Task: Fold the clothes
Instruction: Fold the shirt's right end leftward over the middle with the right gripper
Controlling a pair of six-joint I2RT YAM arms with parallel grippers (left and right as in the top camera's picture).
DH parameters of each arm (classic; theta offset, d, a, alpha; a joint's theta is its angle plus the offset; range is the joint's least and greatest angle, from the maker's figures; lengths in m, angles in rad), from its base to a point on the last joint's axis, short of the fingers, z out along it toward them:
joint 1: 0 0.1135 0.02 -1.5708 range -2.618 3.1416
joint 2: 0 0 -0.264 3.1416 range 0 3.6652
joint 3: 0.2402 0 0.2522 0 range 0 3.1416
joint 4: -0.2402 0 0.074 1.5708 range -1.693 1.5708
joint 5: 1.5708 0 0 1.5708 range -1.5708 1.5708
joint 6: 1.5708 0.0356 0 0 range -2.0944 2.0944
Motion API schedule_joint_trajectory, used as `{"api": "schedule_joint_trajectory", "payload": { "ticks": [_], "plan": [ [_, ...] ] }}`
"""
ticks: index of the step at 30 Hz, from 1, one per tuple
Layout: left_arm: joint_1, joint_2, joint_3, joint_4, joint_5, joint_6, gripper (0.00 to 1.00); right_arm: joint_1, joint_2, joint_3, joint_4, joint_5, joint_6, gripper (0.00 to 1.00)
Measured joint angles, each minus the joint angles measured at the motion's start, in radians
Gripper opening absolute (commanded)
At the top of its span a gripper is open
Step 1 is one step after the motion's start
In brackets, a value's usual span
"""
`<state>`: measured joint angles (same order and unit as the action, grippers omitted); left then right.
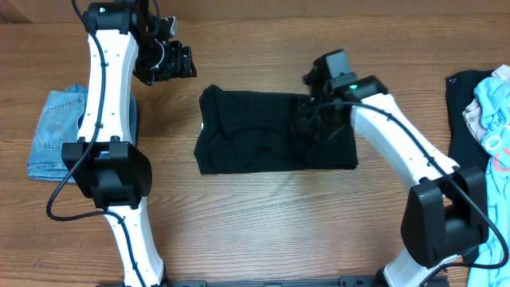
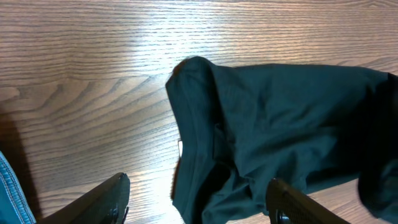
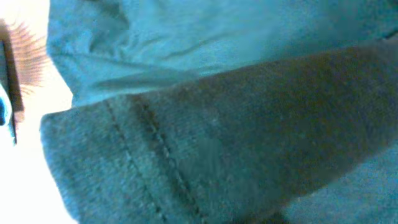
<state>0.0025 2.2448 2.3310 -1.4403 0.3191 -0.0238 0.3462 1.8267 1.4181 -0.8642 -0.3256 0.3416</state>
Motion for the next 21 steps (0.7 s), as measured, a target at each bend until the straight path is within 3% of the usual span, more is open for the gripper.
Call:
{"api": "schedule_joint_trajectory", "payload": {
  "ticks": [1,2,3,7,11,13,15,18,21],
  "plan": [
    [0.000,0.000,0.000,0.000,0.000,0.000,0.73,0.017,0.000,0.000,0.006,0.000,0.010,0.12],
    [0.000,0.000,0.000,0.000,0.000,0.000,0.73,0.031,0.000,0.000,0.011,0.000,0.019,0.34],
    [0.000,0.000,0.000,0.000,0.000,0.000,0.73,0.040,0.000,0.000,0.015,-0.001,0.027,0.45],
    [0.000,0.000,0.000,0.000,0.000,0.000,0.73,0.072,0.000,-0.001,0.051,-0.011,0.042,0.53],
    [0.000,0.000,0.000,-0.002,0.000,0.000,0.74,0.060,0.000,0.000,0.053,-0.030,0.023,0.52],
    [0.000,0.000,0.000,-0.003,0.000,0.000,0.74,0.024,0.000,0.005,0.027,-0.040,0.005,0.39],
    [0.000,0.000,0.000,-0.004,0.000,0.000,0.74,-0.033,0.000,0.007,-0.004,-0.041,-0.009,0.14],
    [0.000,0.000,0.000,-0.004,0.000,0.001,0.77,-0.129,0.000,-0.001,-0.035,-0.032,-0.016,0.13],
    [0.000,0.000,0.000,-0.005,0.000,0.006,0.77,-0.127,0.006,-0.056,0.009,-0.038,-0.020,0.14]
  ]
}}
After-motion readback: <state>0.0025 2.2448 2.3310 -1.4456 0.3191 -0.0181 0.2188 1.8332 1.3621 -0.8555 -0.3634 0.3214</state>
